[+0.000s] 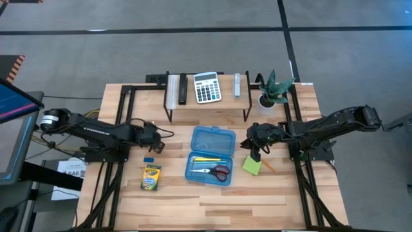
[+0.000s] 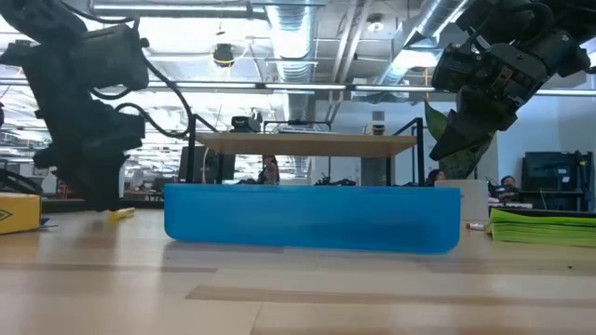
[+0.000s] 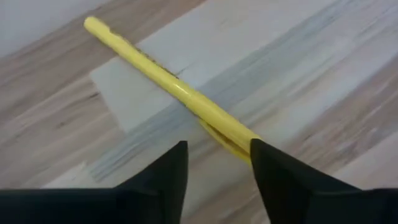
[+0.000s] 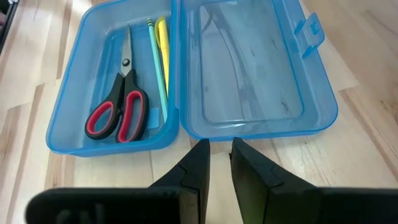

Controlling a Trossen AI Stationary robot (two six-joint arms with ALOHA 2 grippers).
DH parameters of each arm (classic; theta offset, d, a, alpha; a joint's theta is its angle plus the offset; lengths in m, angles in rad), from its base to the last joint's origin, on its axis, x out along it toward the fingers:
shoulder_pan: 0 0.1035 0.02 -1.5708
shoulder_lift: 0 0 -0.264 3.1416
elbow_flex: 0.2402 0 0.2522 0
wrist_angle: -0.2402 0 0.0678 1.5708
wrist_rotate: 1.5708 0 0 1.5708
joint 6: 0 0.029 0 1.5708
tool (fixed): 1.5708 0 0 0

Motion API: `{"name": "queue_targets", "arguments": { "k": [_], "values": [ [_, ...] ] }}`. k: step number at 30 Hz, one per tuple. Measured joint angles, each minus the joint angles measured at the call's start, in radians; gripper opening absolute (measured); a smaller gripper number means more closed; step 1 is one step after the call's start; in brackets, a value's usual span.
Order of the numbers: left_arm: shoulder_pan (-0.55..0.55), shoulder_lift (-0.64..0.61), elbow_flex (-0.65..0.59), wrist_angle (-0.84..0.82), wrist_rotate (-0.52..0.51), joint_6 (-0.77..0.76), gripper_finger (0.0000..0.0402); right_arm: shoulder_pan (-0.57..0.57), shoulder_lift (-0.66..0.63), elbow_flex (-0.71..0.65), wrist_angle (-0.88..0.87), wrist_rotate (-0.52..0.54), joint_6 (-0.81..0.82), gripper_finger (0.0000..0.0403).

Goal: Pack school essentials
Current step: Put the yellow pen into the blue supply box

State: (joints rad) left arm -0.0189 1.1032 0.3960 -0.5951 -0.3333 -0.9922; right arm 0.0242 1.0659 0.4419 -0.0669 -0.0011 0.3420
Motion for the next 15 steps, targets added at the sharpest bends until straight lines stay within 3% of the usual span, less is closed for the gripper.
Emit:
{"name": "queue_targets", "arguments": {
  "k": [6,15],
  "values": [
    [0.033,0.042,0.001,0.072,0.007,0.006,0.0203,0.000,0.000,0.000,0.000,0.000,0.000,0.0088],
    [0.069,0.045,0.000,0.143,0.042,0.069,0.0201,0.000,0.000,0.000,-0.002,0.001,-0.001,0.0088]
  ]
}}
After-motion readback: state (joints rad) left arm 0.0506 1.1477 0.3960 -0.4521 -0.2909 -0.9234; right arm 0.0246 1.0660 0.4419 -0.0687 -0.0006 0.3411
